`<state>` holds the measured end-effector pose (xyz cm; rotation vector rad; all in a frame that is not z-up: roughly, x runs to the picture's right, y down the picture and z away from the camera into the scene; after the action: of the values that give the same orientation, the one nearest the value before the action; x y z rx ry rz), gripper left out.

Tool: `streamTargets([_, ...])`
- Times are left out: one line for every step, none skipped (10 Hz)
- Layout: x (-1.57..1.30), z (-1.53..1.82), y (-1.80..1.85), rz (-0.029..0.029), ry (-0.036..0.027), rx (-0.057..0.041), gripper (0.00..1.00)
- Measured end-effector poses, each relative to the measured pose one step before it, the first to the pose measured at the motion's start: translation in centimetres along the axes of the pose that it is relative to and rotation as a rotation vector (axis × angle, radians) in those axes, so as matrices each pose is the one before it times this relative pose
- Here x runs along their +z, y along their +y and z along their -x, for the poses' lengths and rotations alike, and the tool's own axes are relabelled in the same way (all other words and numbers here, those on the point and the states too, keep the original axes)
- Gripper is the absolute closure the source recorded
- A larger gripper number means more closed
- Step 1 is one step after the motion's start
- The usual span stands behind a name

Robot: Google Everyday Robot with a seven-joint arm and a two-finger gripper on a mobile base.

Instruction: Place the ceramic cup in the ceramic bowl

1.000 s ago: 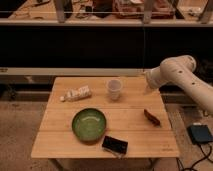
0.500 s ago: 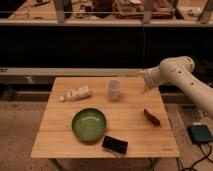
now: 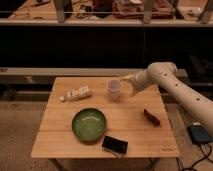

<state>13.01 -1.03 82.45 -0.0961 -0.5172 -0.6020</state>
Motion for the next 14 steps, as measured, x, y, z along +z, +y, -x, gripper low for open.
streamTargets([0.978,-0.075,0.133,0.01400,-0.00798,-0.01905,0.35])
streamTargets([0.734,-0.220,0.048,0.00969,0.00009,-0.00917,0.35])
streamTargets([0.943,-0.343,-0.202,0.01002,0.00361,-0.01009,0.35])
streamTargets([0.709,-0.200,-0.329,0.00446,0.00202,-0.00552,0.35])
streamTargets([0.529,-0.144,-0.316,0.00139,0.00101,-0.00242,0.35])
streamTargets([0.612,-0.168,-0.335,0.00067,0.00086,-0.00131,0.35])
streamTargets([0.513,-0.180,-0.293,-0.00046,0.00289,0.00242,0.35])
streamTargets([0.548,-0.219,-0.270,-0.00061,0.00411,0.00567,0.35])
streamTargets([0.447,-0.270,-0.105,0.00000,0.00494,0.00784,0.37])
streamTargets([0.601,-0.261,0.042,0.00199,0.00440,0.00950,0.46])
streamTargets([0.411,0.034,0.052,0.00223,-0.00089,0.00464,0.56])
streamTargets([0.342,0.194,0.153,0.00241,-0.00520,0.00534,0.62])
streamTargets([0.217,0.316,0.117,-0.00103,-0.00867,0.00690,0.65])
streamTargets([0.176,0.564,0.077,-0.00213,-0.01247,0.00228,0.65])
